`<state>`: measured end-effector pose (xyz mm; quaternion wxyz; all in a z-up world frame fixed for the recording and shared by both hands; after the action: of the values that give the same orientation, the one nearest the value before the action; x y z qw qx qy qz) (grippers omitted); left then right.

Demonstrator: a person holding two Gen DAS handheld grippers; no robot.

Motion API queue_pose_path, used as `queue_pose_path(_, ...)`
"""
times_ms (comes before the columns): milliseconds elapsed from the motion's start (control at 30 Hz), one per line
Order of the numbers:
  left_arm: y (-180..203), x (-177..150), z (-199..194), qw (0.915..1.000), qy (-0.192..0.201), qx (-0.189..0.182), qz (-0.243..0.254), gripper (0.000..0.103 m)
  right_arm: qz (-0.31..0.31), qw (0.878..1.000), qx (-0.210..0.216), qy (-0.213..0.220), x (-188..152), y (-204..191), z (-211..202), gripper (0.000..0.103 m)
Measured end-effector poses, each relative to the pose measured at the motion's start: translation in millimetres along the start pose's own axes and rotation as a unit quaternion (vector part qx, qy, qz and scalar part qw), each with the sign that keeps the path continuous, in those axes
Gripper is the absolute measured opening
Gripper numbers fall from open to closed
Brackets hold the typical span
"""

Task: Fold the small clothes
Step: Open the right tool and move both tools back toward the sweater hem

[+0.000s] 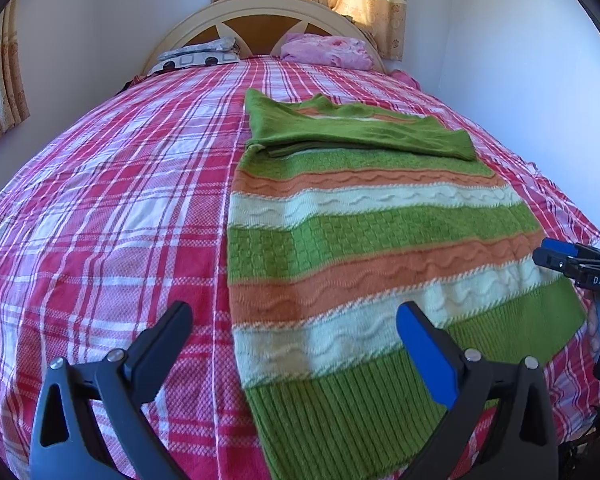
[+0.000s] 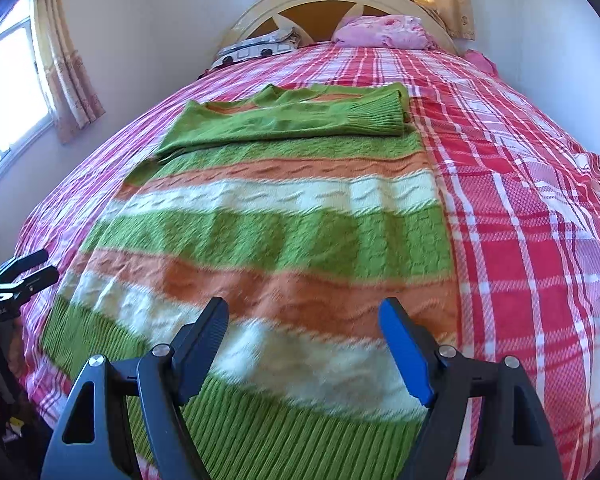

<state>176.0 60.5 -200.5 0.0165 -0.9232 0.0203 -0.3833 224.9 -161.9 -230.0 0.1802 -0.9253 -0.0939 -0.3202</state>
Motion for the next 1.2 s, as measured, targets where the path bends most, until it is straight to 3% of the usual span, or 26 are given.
queue_pose_path(633,-2,-33,-19,0.9997,-0.013,0.013,0.017,0.103,-0.009,1.000,0.001,-0.008,-37,-10,-25,0.078)
queue_pose_path(800,-20,-47,-22,0.9997,-0.016,-0.001,-0.018,0.103,-0.016,1.000,-0.002,-0.007,-43,-8,-38,0.078)
queue_pose_path(867,-24,-53,-22,0.9988,-0.015,-0.023,-0.040,0.100,-0.013,1.000,0.000,-0.005,-45,-6,-42,0.078)
queue_pose_path(933,-24,-56,-21,0.9968,-0.016,-0.050,-0.061,0.085,-0.009,1.000,-0.003,-0.003,-46,-2,-46,0.078)
queue_pose_path(1100,-12,-63,-14,0.9921,-0.028,-0.091,-0.082,0.067,-0.005,1.000,-0.010,-0.002,-52,7,-53,0.078)
queue_pose_path(1200,-4,-67,-11,0.9926,-0.035,-0.090,-0.074,0.065,0.000,1.000,-0.011,-0.004,-56,13,-54,0.078)
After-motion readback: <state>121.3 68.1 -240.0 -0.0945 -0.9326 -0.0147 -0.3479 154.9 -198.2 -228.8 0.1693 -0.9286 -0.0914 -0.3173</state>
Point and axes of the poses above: each gripper's, at about its wrist camera, not at the fingertips, and z roughly the way its jaws point, y to its right, x to its top, the point moved 6 cm from there along z, roughly the way its jaws point, and after that the axes turned 9 degrees about z, right-handed, at the moved point
